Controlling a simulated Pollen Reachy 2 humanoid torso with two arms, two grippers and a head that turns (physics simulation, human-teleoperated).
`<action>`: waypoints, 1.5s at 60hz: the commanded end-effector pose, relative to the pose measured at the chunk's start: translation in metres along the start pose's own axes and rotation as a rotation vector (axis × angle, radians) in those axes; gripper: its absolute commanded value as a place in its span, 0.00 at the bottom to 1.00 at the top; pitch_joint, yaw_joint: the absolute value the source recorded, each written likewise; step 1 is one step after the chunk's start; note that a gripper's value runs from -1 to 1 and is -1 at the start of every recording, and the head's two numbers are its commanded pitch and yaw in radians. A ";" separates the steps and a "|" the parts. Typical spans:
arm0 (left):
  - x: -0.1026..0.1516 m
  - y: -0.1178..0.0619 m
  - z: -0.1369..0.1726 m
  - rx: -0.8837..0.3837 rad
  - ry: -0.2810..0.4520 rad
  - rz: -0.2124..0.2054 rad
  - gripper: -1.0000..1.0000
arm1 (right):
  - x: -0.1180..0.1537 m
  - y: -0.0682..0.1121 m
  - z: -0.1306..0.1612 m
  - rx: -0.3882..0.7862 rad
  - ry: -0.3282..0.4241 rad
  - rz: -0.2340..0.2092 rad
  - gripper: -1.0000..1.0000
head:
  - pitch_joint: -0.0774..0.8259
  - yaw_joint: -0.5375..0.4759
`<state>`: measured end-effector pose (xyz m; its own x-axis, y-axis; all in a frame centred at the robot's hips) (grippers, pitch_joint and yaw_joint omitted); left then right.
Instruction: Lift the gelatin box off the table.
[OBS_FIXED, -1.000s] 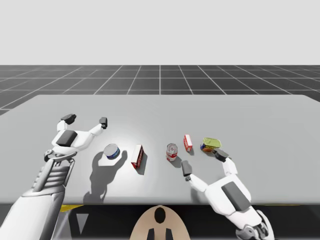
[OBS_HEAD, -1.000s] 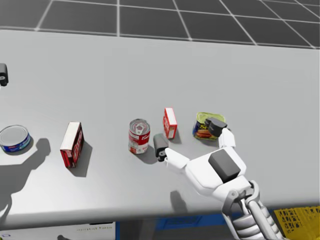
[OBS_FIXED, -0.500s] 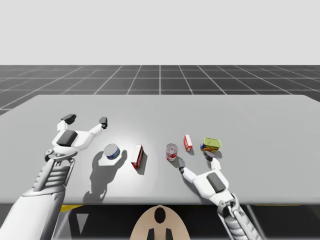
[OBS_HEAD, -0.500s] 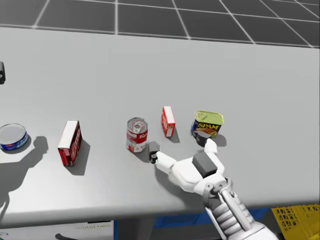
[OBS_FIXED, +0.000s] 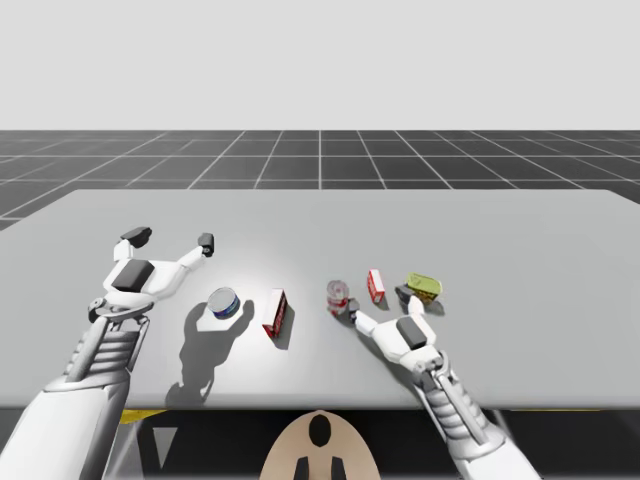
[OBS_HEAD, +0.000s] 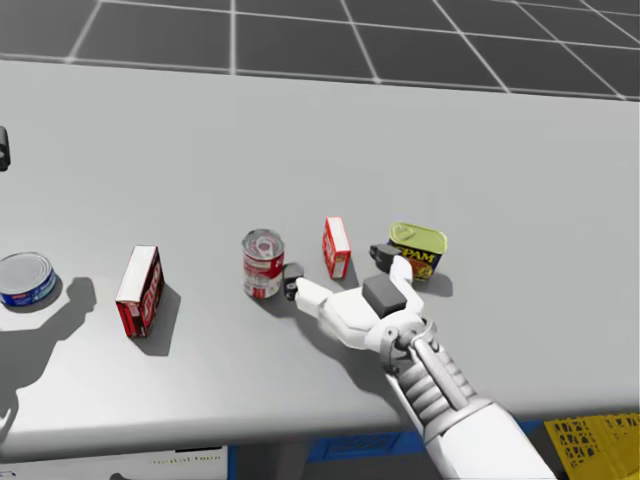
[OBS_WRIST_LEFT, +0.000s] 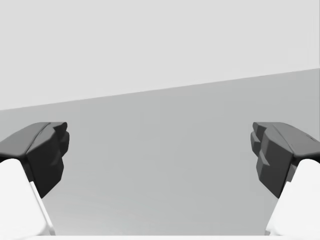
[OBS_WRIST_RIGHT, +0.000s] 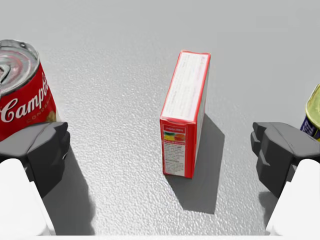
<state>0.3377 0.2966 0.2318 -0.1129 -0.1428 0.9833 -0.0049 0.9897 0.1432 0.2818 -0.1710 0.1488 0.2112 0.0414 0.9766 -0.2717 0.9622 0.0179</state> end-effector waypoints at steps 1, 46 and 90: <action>0.000 0.000 0.000 -0.001 0.000 0.000 0.00 | -0.005 0.014 -0.016 0.003 0.055 -0.060 0.00 | 0.79 0.35; 0.000 -0.002 0.001 0.001 -0.004 -0.005 0.00 | -0.007 0.004 -0.037 0.013 0.054 -0.102 1.00 | 0.77 0.34; -0.002 -0.003 0.000 0.005 0.001 -0.014 0.00 | 0.004 0.004 -0.029 0.005 0.033 -0.088 1.00 | 0.37 0.34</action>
<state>0.3376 0.2940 0.2290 -0.1114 -0.1566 0.9813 -0.0109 0.9876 0.1564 0.3144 -0.1723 0.1397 0.2670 0.0049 0.9637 -0.2478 0.9667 0.0638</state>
